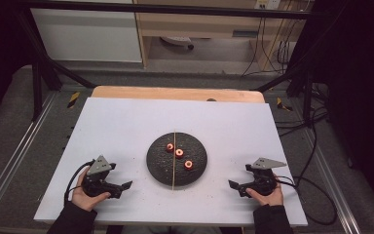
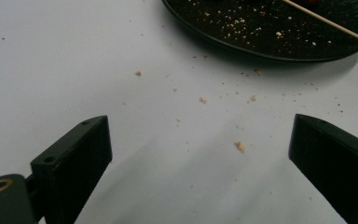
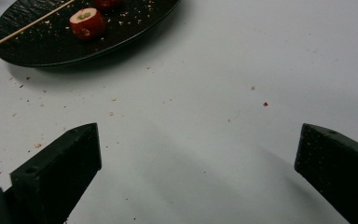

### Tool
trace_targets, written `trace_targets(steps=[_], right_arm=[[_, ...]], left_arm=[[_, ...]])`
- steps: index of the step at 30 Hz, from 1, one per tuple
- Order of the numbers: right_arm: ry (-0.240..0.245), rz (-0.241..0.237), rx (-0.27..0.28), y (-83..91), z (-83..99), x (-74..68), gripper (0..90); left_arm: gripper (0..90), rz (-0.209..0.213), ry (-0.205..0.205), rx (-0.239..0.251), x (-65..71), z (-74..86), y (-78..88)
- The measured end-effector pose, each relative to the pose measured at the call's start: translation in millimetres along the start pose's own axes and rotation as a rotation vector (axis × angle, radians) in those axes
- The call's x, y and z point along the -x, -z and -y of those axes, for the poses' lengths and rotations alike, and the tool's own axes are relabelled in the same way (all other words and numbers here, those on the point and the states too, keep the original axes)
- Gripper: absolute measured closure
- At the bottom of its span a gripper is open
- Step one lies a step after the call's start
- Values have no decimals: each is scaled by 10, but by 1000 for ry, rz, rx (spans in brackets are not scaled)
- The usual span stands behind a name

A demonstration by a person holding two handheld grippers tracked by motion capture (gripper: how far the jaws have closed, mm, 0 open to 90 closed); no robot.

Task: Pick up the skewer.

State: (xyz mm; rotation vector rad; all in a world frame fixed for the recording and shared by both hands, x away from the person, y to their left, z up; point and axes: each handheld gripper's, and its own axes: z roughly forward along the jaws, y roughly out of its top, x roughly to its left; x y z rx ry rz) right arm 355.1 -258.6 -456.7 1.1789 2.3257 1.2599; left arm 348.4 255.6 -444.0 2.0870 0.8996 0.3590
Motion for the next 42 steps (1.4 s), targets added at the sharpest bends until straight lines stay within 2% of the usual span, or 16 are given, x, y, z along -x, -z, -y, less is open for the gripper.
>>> trace_targets(steps=[11, 18, 28, 30, 31, 32, 33, 35, 37, 40, 41, 42], right_arm=[[-5, 6, -2, 18, -8, 0, 14], [-4, 10, -6, 15, -10, 0, 14], [-4, 9, -8, 18, -10, -3, 14], [-3, 8, -8, 18, -10, -2, 14], [-4, 8, -8, 15, -10, -4, 14], [-4, 8, -8, 15, -10, -4, 14], [-2, 10, -8, 13, -9, -4, 14], [-5, 9, -8, 14, -9, -6, 14], [-3, 10, -8, 12, -9, -3, 14], [-4, 10, -9, 11, -8, -4, 14], [-4, 10, -9, 10, -8, -5, 14], [-4, 10, -9, 10, -8, -5, 14]], left_arm=[[88, 7, 13, 4, 136, -136, -65], [134, 20, -10, -4, 292, -270, -135], [356, 74, -41, -10, 507, -471, -287], [377, 77, -47, -12, 549, -510, -322], [433, 82, -49, -13, 568, -528, -339], [433, 90, -49, -13, 585, -546, -356], [480, 96, -46, -12, 599, -562, -375], [504, 107, -41, -11, 625, -594, -410], [582, 118, -35, -9, 652, -623, -442], [621, 129, -33, -12, 702, -668, -493], [667, 136, -34, -12, 717, -683, -511], [667, 142, -30, -10, 733, -697, -529]])
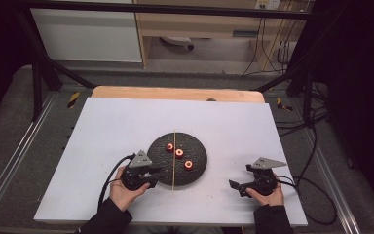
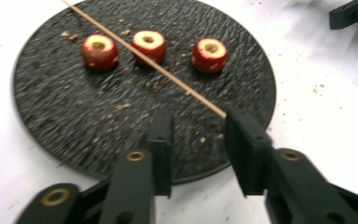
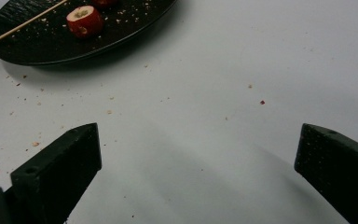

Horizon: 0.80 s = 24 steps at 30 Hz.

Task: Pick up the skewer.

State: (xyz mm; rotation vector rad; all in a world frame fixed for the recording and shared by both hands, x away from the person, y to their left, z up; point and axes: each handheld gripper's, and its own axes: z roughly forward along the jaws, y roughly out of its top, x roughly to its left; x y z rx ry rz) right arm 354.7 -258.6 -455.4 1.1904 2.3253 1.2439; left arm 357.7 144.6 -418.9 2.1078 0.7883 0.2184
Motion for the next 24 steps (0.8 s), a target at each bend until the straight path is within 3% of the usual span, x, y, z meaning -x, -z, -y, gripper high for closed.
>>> trace_targets(steps=[10, 24], right_arm=[[3, 1, -1, -7, 2, 2, 14], [4, 0, -4, -9, 3, 3, 14]], left_arm=[[872, 23, 15, -6, 116, -102, -229], [898, 30, -24, -64, 220, -91, -405]])
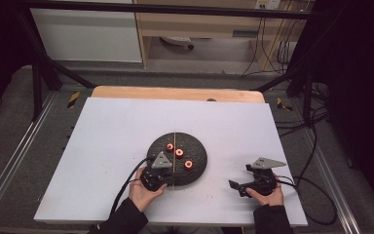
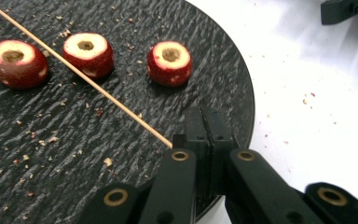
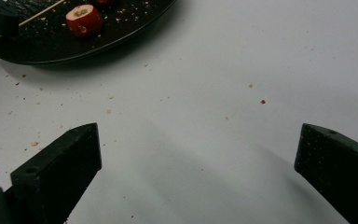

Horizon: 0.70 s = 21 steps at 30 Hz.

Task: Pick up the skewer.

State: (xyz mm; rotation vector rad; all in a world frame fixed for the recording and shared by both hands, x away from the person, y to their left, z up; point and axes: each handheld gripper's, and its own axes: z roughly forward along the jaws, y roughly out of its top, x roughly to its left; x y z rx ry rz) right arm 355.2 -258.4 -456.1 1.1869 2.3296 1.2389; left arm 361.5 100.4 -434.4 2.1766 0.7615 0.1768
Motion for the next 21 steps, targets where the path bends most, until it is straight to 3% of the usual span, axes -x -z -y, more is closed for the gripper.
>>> trace_targets(steps=[12, 21], right_arm=[[2, 2, -3, -6, 2, 0, 14], [2, 5, -6, -10, 4, -1, 14]], left_arm=[[898, -45, -11, -23, -47, 80, 140], [898, -105, -11, -29, -132, 149, 262]])
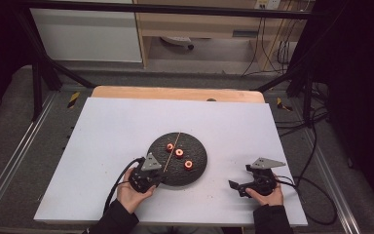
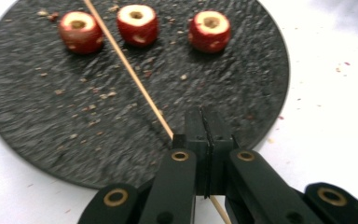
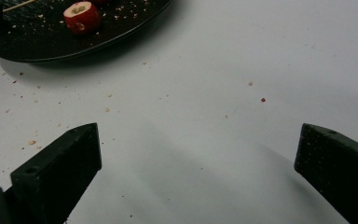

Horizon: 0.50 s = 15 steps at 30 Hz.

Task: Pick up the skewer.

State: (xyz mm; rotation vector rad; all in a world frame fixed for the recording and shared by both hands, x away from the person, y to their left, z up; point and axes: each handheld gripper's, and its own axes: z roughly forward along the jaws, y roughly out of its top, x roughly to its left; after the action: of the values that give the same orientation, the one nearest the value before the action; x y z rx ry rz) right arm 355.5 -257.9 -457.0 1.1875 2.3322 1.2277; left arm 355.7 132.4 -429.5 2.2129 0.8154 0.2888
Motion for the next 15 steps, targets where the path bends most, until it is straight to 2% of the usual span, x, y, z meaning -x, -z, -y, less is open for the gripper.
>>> trace_targets(steps=[8, 15], right_arm=[[0, -2, -3, -1, 2, -1, 14], [-1, -3, -4, -2, 2, -2, 14]], left_arm=[[898, -39, 13, 1, -71, 36, 58], [895, -55, 26, 9, -107, 41, 105]])
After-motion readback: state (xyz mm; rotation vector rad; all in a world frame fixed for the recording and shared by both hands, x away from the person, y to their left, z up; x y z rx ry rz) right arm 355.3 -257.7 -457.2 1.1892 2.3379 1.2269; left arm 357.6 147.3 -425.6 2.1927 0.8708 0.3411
